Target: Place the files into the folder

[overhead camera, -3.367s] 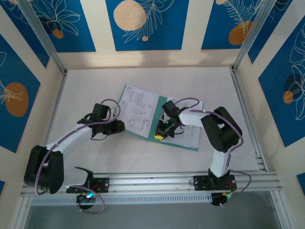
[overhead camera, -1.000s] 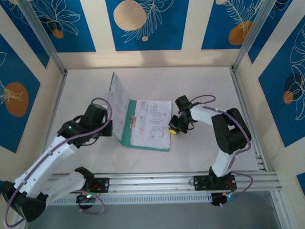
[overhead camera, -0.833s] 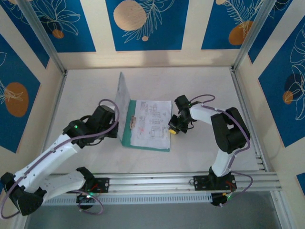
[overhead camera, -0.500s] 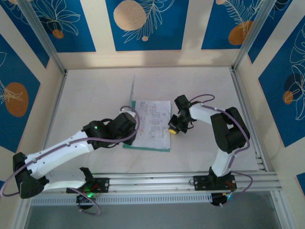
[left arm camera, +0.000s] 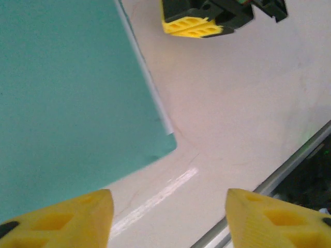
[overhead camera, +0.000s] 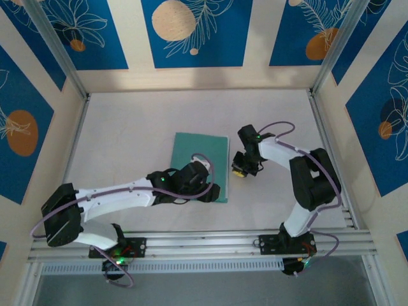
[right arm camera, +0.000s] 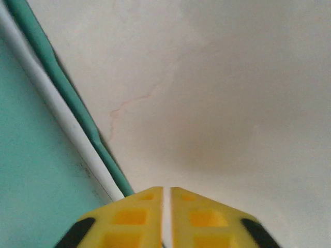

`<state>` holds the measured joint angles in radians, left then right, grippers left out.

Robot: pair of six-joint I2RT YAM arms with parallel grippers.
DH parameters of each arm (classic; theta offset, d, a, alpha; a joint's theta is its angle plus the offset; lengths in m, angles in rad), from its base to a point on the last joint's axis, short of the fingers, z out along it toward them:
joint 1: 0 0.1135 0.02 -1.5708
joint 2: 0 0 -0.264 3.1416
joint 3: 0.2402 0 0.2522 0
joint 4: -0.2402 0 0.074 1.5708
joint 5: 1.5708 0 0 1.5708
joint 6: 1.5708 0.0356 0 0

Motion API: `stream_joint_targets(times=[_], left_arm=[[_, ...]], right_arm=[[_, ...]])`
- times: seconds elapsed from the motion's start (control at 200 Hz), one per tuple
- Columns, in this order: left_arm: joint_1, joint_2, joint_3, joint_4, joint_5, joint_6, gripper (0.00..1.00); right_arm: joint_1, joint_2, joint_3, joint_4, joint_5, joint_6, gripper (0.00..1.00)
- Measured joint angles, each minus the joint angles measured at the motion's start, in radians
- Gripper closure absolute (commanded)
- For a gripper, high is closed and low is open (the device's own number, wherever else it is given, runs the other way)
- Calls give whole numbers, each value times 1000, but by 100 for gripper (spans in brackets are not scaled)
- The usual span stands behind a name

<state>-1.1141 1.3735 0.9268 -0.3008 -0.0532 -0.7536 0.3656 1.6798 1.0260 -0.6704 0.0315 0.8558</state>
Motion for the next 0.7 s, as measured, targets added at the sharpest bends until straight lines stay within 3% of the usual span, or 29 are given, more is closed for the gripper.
stream_joint_targets(times=[0.155, 0.47, 0.59, 0.7], left_arm=[[47, -52, -8, 8, 26, -34, 36], [556, -132, -160, -149, 112, 36, 37], [646, -64, -200, -110, 201, 82, 37], [678, 13, -245, -13, 276, 97, 39]], right_arm=[[-53, -129, 0, -74, 84, -21, 74], [-35, -404, -39, -128, 130, -68, 56], [-27, -458, -60, -126, 92, -82, 55], [-25, -473, -78, -124, 65, -89, 55]])
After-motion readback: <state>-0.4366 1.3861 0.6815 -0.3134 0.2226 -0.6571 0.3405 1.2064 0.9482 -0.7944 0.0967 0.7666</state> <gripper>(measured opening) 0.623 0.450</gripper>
